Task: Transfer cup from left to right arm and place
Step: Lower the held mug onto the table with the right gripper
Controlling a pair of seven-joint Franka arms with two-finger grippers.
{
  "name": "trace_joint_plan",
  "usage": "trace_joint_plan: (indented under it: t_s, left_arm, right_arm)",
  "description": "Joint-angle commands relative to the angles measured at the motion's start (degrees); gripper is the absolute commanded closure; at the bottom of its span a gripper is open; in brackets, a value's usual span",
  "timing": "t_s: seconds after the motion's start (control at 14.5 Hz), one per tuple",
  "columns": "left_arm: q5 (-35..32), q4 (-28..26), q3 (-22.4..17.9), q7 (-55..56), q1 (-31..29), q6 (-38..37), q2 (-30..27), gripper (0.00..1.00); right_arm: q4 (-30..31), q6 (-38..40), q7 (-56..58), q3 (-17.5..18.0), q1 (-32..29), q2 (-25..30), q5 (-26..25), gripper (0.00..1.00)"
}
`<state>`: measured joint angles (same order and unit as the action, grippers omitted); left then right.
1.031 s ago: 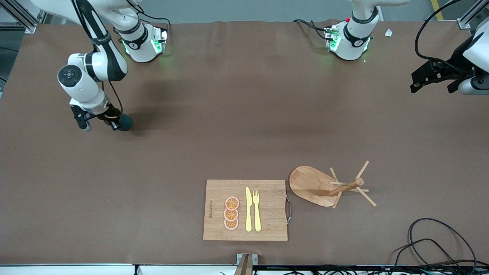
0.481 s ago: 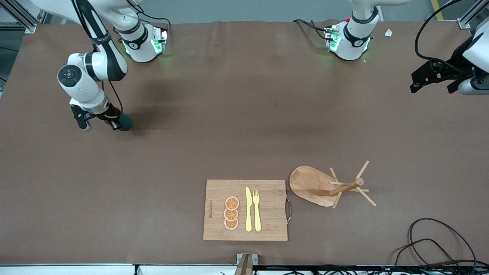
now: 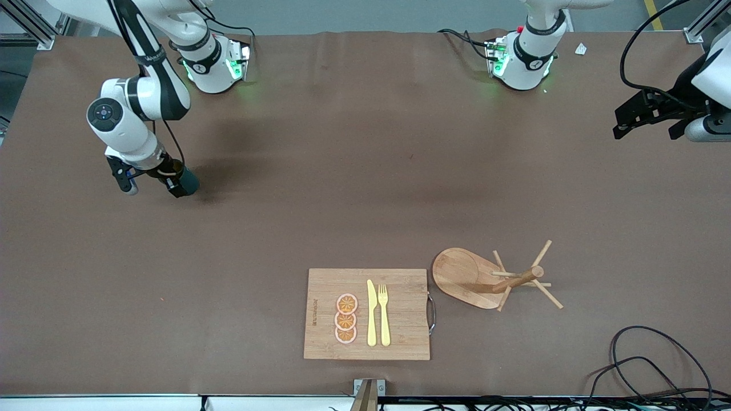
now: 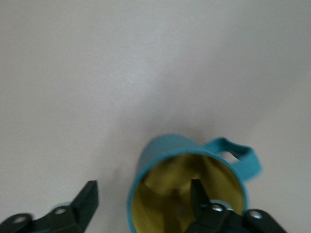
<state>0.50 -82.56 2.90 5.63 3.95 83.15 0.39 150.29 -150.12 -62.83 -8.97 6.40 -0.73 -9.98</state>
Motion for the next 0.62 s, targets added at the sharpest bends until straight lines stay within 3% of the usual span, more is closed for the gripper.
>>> trace_joint_plan:
  t_s: [0.0,0.28,0.41,0.55]
  left_arm:
    - [-1.0,-0.7,0.3,-1.3,-0.3,0.6,-0.9,0.0]
    - [-1.1,-0.6,0.3,-1.3,-0.3,0.6,-0.8,0.0]
    - [-1.2,-0.6,0.3,-1.2,-0.2,0.6,-0.7,0.0]
    - [-2.1,-0.6,0.4,-1.2,0.1,0.6,-0.1,0.0]
  right_arm:
    - [-0.3,9.6,0.9,0.8,1.0,8.3,1.0,0.0]
    - [-10.0,25.6,2.3,0.7,4.8,12.9,1.1,0.0]
    - [-15.8,31.6,12.6,-0.1,4.5,13.8,1.4,0.0]
    - [-26.0,41.9,30.9,-1.5,3.8,13.6,1.5,0.0]
